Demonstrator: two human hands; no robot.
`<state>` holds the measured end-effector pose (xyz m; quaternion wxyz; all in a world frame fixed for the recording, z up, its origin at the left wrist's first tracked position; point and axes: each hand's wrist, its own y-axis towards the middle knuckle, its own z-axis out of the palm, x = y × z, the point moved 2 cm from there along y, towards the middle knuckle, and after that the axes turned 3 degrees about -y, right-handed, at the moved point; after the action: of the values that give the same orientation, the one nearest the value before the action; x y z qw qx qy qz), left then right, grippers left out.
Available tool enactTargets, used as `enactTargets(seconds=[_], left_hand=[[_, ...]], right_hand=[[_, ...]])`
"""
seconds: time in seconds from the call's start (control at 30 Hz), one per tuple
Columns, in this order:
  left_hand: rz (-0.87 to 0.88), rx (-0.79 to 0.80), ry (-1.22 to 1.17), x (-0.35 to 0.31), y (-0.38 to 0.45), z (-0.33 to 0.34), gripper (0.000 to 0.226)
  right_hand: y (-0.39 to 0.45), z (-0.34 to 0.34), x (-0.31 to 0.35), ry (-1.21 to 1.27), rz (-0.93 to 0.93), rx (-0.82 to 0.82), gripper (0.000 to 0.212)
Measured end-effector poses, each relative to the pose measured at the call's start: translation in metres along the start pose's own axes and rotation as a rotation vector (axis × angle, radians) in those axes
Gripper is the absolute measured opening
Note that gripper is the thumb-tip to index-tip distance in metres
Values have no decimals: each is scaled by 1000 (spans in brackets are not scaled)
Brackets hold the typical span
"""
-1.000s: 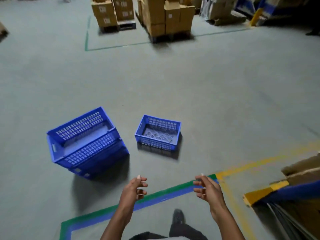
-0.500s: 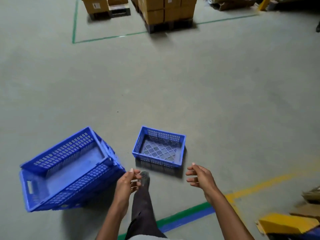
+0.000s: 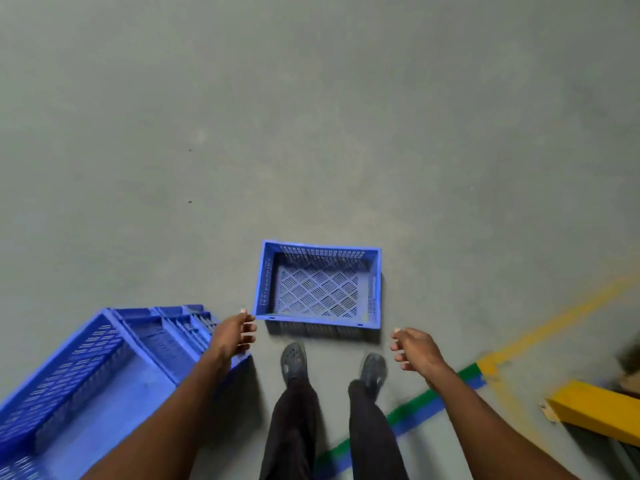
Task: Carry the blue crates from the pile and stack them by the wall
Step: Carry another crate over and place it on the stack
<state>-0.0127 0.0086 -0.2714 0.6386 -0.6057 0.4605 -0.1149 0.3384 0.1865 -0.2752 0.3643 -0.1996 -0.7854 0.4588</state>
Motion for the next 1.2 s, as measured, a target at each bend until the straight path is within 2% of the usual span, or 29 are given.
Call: enactTargets(seconds=[0.23, 0.33, 0.43, 0.47, 0.53, 0.63, 0.7, 0.83, 0.9, 1.0, 1.2], left_hand=[[-44, -14, 156, 13, 201, 40, 25], [65, -65, 273, 24, 284, 51, 23], [227, -228, 408, 44, 360, 44, 15], [271, -263, 469, 51, 382, 42, 19], [324, -317, 566, 62, 422, 37, 45], [343, -408, 598, 61, 460, 39, 57], [357, -387, 597, 61, 474, 43, 62], [280, -275, 481, 63, 494, 45, 71], [231, -189, 401, 63, 502, 48, 68], [195, -169, 316, 62, 504, 49, 69], [201, -163, 217, 50, 466, 48, 76]], right_hand=[[191, 27, -1, -94, 45, 11, 21], [276, 44, -19, -156, 87, -6, 26], [363, 64, -40, -264, 95, -56, 37], [386, 69, -43, -279, 92, -94, 39], [428, 81, -50, -266, 69, -162, 48], [473, 95, -55, -215, 53, -233, 73], [489, 100, -56, -116, 44, -278, 76], [499, 105, -59, 250, 32, -230, 59], [501, 103, -60, 291, 41, -139, 62], [500, 98, -58, 285, 62, -46, 78], [458, 69, -47, 309, 72, -109, 70]])
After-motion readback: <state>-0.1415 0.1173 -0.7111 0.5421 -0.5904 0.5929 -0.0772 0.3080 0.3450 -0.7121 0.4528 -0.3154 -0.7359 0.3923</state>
